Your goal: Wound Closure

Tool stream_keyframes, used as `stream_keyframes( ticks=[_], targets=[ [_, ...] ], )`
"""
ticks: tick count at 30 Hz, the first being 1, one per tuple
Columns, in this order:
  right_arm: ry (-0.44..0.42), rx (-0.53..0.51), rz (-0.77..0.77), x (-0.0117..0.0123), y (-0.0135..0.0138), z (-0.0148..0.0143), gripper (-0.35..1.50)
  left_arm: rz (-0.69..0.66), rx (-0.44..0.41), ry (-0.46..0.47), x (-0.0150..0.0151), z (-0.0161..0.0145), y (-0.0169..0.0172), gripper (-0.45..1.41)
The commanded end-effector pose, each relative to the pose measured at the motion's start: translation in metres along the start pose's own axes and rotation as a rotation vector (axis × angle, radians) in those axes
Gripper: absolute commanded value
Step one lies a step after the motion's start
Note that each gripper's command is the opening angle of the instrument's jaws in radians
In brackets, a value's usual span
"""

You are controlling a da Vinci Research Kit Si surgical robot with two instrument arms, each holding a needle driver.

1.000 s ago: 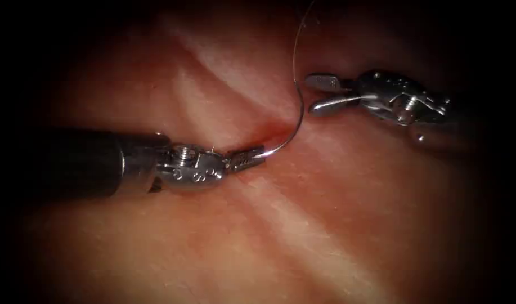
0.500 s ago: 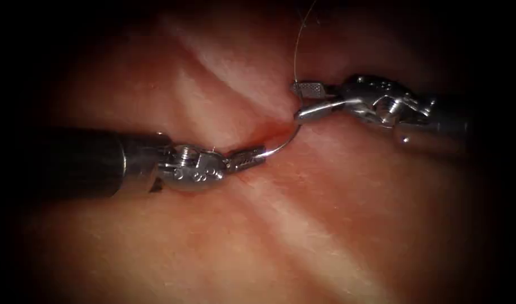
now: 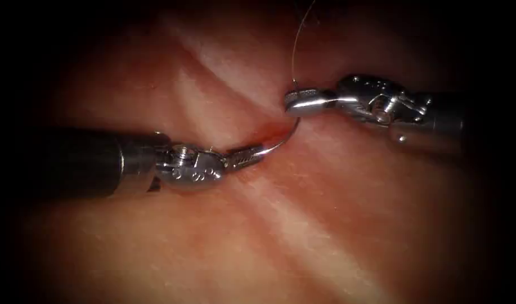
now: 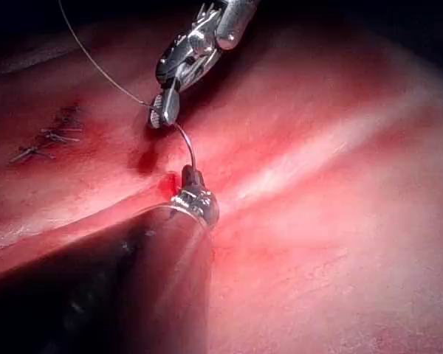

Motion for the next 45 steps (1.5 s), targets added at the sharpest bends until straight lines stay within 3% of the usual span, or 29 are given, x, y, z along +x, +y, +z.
stream_keyframes(
  ticks=[1, 2, 5, 7, 10, 15, 18, 23, 34, 45],
  targets=[
    [-0.002, 0.003, -0.020, 0.0003, 0.0004, 0.0006, -0.35, -0.060, -0.015, 0.012, -0.0001, 0.0008, -0.0001, 0.42],
    [-0.006, 0.002, -0.055, 0.0003, 0.0005, 0.0006, -0.35, -0.209, -0.018, 0.035, 0.0005, 0.0006, -0.0006, 0.57],
    [-0.032, 0.000, -0.118, 0.0003, 0.0004, 0.0007, -0.35, -0.352, -0.009, 0.072, 0.0015, -0.0001, -0.0018, 0.71],
    [-0.058, 0.000, -0.188, 0.0002, 0.0002, 0.0006, -0.35, -0.466, -0.085, 0.148, 0.0027, -0.0013, -0.0028, 0.89],
    [-0.081, 0.004, -0.252, 0.0001, 0.0000, 0.0006, -0.35, -0.580, -0.131, 0.175, 0.0030, -0.0021, -0.0035, 0.91],
    [-0.119, 0.017, -0.422, 0.0001, -0.0006, 0.0006, -0.35, -0.878, -0.230, 0.188, 0.0024, -0.0024, -0.0048, 0.94],
    [-0.133, 0.034, -0.537, 0.0001, -0.0011, 0.0007, -0.35, -0.970, -0.238, 0.173, 0.0019, -0.0021, -0.0057, 0.91],
    [-0.135, 0.064, -0.688, 0.0004, -0.0018, 0.0009, -0.35, -1.039, -0.244, 0.154, 0.0016, -0.0015, -0.0059, 0.89],
    [-0.146, 0.148, -0.941, 0.0014, -0.0042, 0.0021, -0.35, -1.072, -0.338, -0.028, 0.0019, 0.0009, -0.0045, 0.89],
    [-0.137, 0.187, -1.005, 0.0020, -0.0050, 0.0022, -0.35, -1.064, -0.368, -0.077, 0.0001, 0.0027, -0.0040, 0.89]
  ],
)
